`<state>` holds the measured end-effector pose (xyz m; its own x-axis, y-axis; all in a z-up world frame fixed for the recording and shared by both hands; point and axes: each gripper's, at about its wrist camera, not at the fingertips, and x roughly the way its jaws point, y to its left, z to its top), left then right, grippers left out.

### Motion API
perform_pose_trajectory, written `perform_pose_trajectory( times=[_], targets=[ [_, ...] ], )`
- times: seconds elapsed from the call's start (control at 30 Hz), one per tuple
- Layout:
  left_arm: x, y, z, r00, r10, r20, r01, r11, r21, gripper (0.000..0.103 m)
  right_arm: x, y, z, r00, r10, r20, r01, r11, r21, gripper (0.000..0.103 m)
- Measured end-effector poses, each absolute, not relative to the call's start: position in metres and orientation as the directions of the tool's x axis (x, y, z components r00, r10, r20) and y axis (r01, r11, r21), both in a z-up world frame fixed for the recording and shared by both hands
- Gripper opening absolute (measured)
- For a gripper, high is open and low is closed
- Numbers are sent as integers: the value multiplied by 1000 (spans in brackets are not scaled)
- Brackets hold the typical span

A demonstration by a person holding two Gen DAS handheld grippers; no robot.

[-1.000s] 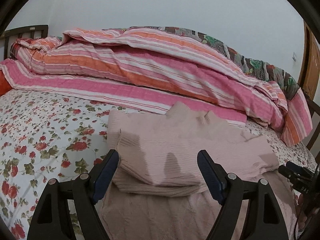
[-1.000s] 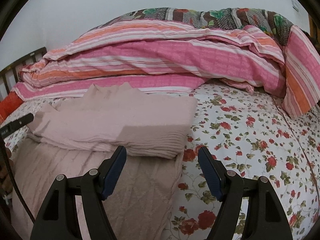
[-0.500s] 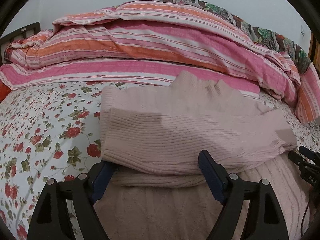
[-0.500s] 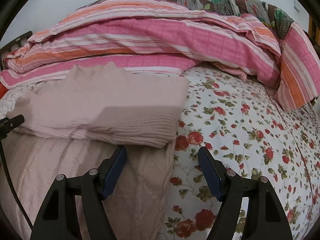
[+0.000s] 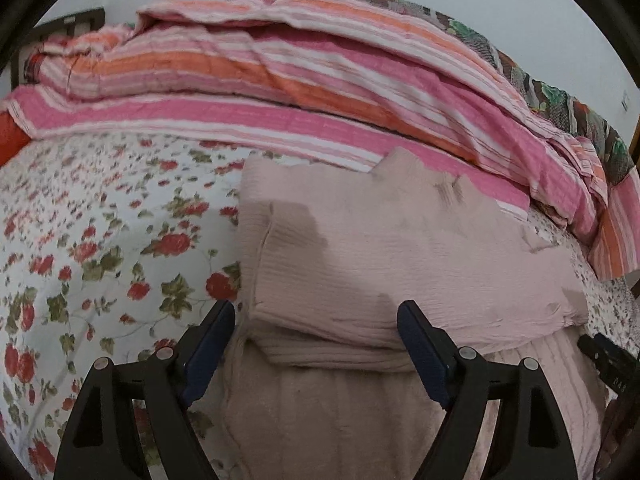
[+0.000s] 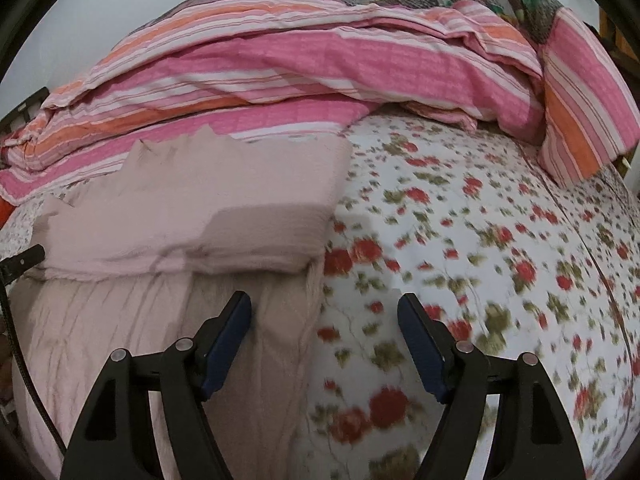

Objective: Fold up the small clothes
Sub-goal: 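Move both grippers down to the hem end of the pink sweater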

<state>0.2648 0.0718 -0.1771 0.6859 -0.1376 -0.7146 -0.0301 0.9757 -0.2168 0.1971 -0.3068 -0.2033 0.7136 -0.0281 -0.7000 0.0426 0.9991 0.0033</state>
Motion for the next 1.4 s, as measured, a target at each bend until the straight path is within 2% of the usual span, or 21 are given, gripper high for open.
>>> perform_pose_trajectory(
  times=[0.13, 0.3, 0.47, 0.53, 0.67, 0.73, 0.9, 1.23, 1.4],
  targets=[
    [261, 71, -178, 668, -171, -725, 17, 977, -215, 81, 169, -312, -200, 711, 9, -703, 45, 997, 59, 59],
    [252, 75, -178, 652, -200, -731, 44, 973, -226, 80, 129, -317, -198, 705, 29, -709, 60, 993, 101, 58],
    [240, 76, -181, 656, -197, -728, 69, 977, -202, 75, 84, -316, -202, 714, 30, -699, 65, 992, 110, 47],
    [233, 79, -180, 668, -207, -715, 81, 975, -207, 74, 69, -314, -204, 711, 15, -703, 71, 993, 93, 46],
    [218, 90, -181, 677, -303, -671, 112, 943, -313, 74, 49, -315, -210, 682, 49, -729, 65, 990, 127, 42],
    [215, 92, -181, 679, -310, -665, 118, 941, -318, 72, 39, -315, -212, 682, 66, -728, 57, 988, 143, 41],
    [203, 92, -181, 664, -291, -689, 77, 943, -324, 56, 17, -317, -216, 674, 129, -727, 28, 979, 201, 41],
    [118, 101, -178, 604, -341, -721, 119, 933, -341, 58, 3, -310, -215, 688, 138, -713, -4, 982, 187, 41],
    [61, 107, -187, 615, -372, -695, 128, 917, -378, 58, -5, -312, -218, 691, 132, -711, 11, 981, 193, 38]
  ],
)
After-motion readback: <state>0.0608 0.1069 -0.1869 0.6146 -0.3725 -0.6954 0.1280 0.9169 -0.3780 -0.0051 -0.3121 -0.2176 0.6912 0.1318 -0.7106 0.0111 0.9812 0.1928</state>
